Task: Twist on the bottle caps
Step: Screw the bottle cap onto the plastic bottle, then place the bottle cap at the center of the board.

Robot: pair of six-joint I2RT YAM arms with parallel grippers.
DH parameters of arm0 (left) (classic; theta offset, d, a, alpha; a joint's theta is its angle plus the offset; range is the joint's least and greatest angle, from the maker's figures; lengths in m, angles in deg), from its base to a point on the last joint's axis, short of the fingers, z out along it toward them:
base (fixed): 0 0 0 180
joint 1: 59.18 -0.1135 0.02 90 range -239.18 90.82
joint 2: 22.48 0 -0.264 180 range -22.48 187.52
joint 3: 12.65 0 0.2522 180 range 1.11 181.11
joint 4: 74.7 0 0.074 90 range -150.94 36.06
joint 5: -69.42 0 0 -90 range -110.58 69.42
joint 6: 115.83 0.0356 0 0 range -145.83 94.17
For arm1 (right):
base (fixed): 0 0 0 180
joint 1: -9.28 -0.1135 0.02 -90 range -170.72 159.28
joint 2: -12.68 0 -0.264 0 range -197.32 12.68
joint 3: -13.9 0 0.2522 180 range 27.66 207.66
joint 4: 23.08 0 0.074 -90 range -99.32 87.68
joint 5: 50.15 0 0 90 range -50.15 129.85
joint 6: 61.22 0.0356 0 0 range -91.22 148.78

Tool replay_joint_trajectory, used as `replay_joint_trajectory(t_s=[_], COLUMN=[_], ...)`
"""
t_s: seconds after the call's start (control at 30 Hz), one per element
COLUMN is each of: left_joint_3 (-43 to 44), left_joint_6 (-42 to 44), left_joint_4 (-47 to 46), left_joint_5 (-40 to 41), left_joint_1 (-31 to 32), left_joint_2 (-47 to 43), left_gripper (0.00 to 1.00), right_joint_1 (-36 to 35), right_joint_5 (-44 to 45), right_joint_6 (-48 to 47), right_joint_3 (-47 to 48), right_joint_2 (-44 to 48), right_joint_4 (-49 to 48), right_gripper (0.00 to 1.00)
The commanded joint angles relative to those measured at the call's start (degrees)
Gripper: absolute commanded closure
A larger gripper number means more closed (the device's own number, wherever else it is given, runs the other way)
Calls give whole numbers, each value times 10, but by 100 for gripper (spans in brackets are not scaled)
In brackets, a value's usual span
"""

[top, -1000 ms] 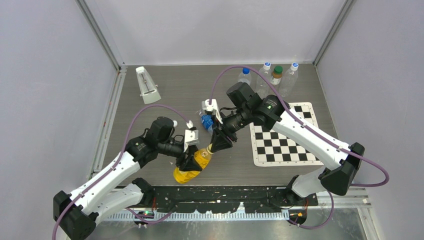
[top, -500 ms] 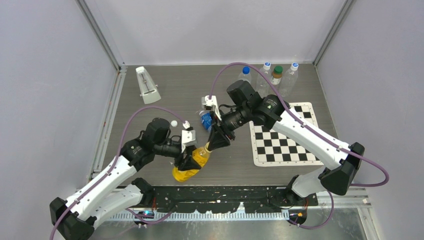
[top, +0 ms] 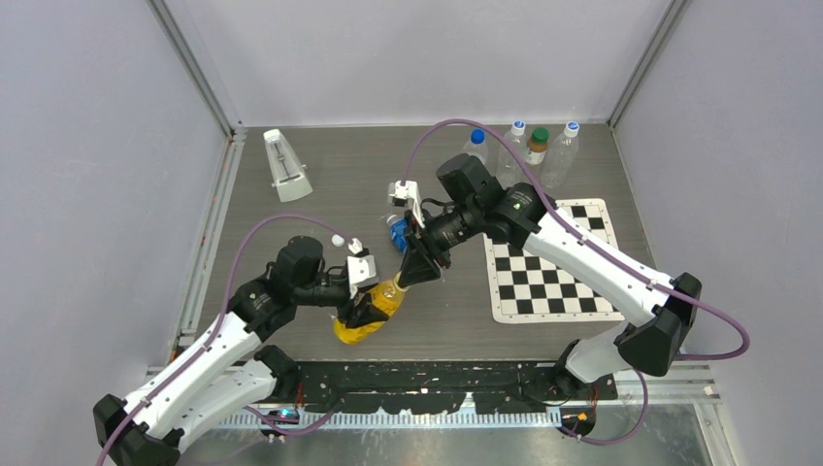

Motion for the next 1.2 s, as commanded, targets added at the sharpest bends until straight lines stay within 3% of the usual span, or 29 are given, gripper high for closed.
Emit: replay_joint_trajectory(t_s=[0.0,0.3,0.43,0.7,0.93,1.17], left_joint_3=[21,-6,-6,16,26,24], left_joint_6=[39,46,56,64,68,73], left_joint_4=[-223,-306,-264,-121,-92,-83], left_joint_5=[9,87,137,270,346,371], left_joint_1=[3,4,3,3,3,3], left_joint_2=[-38,-45,-34,10,33,31], left_gripper=[100,100,100,100,100,100], right_joint_1=[-6,12,23,73,86,71], right_joint_5=[51,90,106,227,312,347], right_joint_6=[50,147,169,220,249,245], right_joint_3=[-26,-44,-53,-119,-189,-281], right_joint_2=[-27,1,27,121,188,158], right_joint_4=[3,-54,-65,-67,-67,-84], right_gripper=[100,99,100,100,100,100])
